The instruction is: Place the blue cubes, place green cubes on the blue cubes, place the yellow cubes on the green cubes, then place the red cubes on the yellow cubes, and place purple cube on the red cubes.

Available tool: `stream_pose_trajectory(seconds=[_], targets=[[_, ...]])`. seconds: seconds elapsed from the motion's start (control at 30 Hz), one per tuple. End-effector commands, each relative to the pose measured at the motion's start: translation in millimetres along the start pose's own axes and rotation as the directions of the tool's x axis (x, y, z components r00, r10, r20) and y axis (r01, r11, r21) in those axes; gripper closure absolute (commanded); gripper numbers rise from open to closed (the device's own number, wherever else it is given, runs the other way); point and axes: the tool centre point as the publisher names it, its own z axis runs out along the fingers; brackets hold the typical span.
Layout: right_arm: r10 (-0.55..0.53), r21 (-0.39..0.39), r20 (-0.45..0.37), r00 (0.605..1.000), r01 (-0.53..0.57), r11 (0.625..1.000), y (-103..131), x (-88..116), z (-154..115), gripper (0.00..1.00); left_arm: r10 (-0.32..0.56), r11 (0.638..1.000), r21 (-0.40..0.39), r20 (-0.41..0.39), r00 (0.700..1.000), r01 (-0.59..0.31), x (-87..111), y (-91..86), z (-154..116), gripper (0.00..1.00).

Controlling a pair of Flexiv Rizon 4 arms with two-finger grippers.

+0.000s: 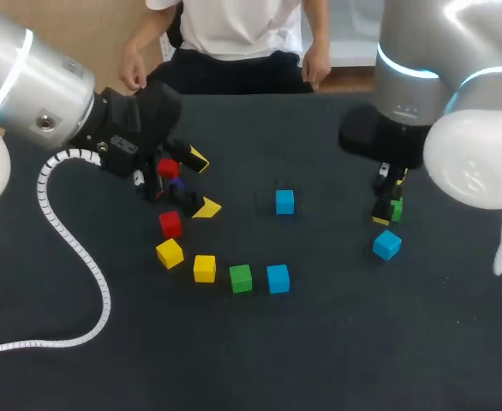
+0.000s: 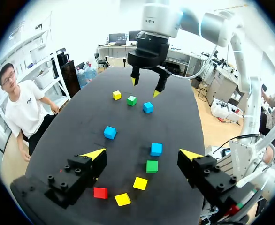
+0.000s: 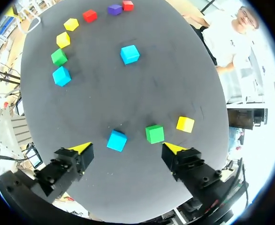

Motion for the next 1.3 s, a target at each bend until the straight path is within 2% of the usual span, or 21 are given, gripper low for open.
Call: stream_pose_trajectory(seconds=[0.03, 0.37, 0.8, 0.9, 1.3], targets=[[0.004, -0.018, -0.01, 1.0, -0.004, 1.0, -1, 6, 1, 0.0, -0.001, 1.0, 0.002, -0.006, 1.0, 0.001, -1.0, 1.3, 0, 0.0], [0.052, -0.087, -0.032, 0.998, -0.055, 0.995, 12, 21, 9, 0.0, -0.001, 1.0, 0.002, -0.006, 1.0, 0.001, -1.0, 1.3, 0, 0.0], [0.077, -0.163, -0.047, 0.996, -0.083, 0.983, 39, 26, 19, 0.0, -0.001, 1.0, 0.002, -0.006, 1.0, 0.001, -1.0, 1.3, 0, 0.0], [0.085, -0.134, -0.06, 0.995, -0.092, 0.987, 43, 27, 10, 0.0, -0.001, 1.0, 0.002, -0.006, 1.0, 0.001, -1.0, 1.3, 0, 0.0], [0.085, -0.134, -0.06, 0.995, -0.092, 0.987, 43, 27, 10, 0.0, -0.001, 1.0, 0.002, -0.006, 1.0, 0.001, -1.0, 1.3, 0, 0.0]])
